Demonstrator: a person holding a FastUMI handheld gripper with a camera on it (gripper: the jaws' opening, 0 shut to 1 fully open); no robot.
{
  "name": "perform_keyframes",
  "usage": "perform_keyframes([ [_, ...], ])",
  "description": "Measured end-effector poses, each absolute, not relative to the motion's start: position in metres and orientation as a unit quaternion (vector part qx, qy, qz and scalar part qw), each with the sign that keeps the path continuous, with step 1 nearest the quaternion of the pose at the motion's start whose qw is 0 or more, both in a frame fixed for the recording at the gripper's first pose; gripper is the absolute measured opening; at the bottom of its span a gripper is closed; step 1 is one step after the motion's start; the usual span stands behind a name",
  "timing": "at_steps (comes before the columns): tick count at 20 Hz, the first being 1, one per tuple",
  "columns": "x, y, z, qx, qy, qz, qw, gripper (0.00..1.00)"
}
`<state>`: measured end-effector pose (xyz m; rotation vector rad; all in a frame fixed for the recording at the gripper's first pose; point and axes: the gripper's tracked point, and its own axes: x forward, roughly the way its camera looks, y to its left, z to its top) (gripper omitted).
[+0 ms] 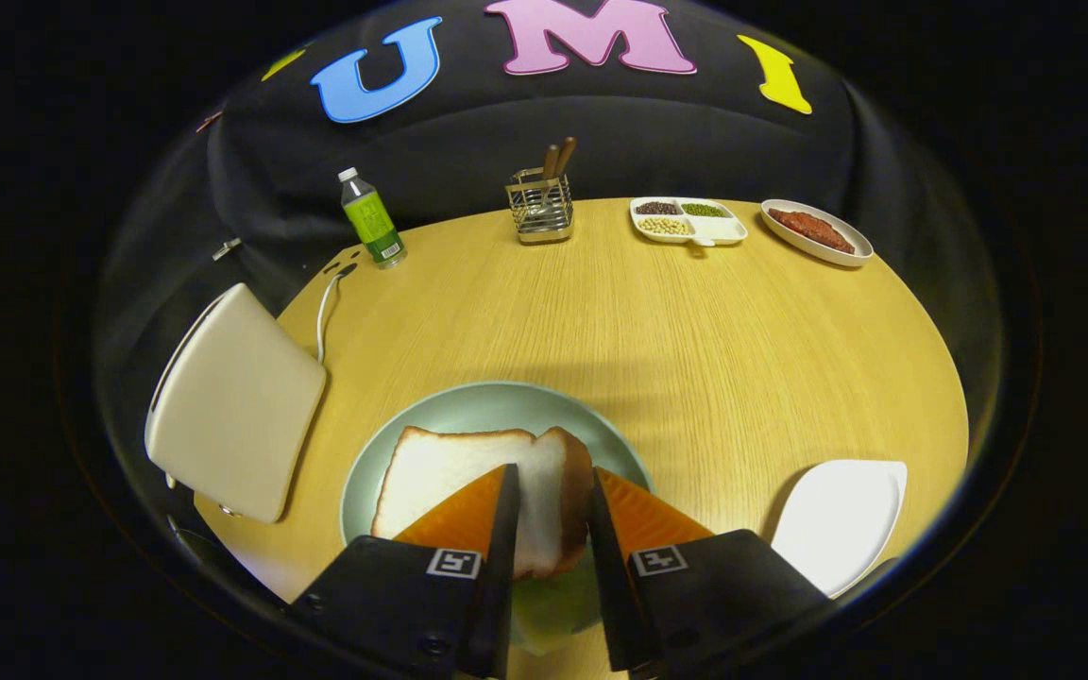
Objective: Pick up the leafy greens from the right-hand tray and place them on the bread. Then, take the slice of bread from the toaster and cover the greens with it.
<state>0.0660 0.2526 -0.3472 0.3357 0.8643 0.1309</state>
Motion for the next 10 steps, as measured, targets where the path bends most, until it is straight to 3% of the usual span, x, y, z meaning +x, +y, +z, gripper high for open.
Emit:
perform_keyframes([
  [3, 0.064, 0.245, -0.350, 0.148, 0.416, 0.055, 0.895, 0.62],
  [7, 0.063, 0.241, -0.343, 0.147, 0.413, 0.052, 0.897, 0.73],
  [10, 0.058, 0.232, -0.331, 0.133, 0.402, 0.051, 0.904, 0.92],
])
